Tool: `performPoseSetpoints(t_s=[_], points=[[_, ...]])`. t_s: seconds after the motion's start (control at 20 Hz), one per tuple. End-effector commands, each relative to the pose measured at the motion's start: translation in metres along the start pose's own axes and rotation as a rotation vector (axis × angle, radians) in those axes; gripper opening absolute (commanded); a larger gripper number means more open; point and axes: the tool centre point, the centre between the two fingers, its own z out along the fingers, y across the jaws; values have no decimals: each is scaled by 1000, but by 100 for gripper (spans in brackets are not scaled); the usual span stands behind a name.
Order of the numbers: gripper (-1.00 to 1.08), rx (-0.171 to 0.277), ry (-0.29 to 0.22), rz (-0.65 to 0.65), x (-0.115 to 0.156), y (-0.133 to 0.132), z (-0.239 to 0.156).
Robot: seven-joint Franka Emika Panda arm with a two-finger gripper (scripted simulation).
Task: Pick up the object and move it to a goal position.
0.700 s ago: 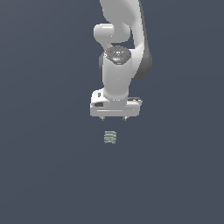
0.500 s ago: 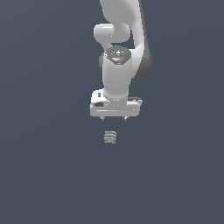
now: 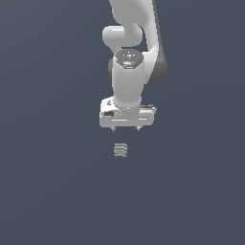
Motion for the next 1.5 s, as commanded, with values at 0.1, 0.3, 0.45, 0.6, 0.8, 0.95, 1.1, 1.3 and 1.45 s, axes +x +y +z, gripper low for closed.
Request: performPoseSetpoints(t_s=[0.1,0.3,0.45,0.6,0.8,0.95,1.1,1.3,1.45], points=[[100,0,-1,5,1,1,4],[100,1,-4,22,4,4,18],[100,2,-7,42,7,8,34],[100,3,-10,68,11,13,55],[100,4,-14,97,14,19,78],[100,4,-17,111,15,22,89],[100,4,-18,118,15,24,96],[100,4,-19,117,15,24,96],[100,4,-19,117,14,24,102]])
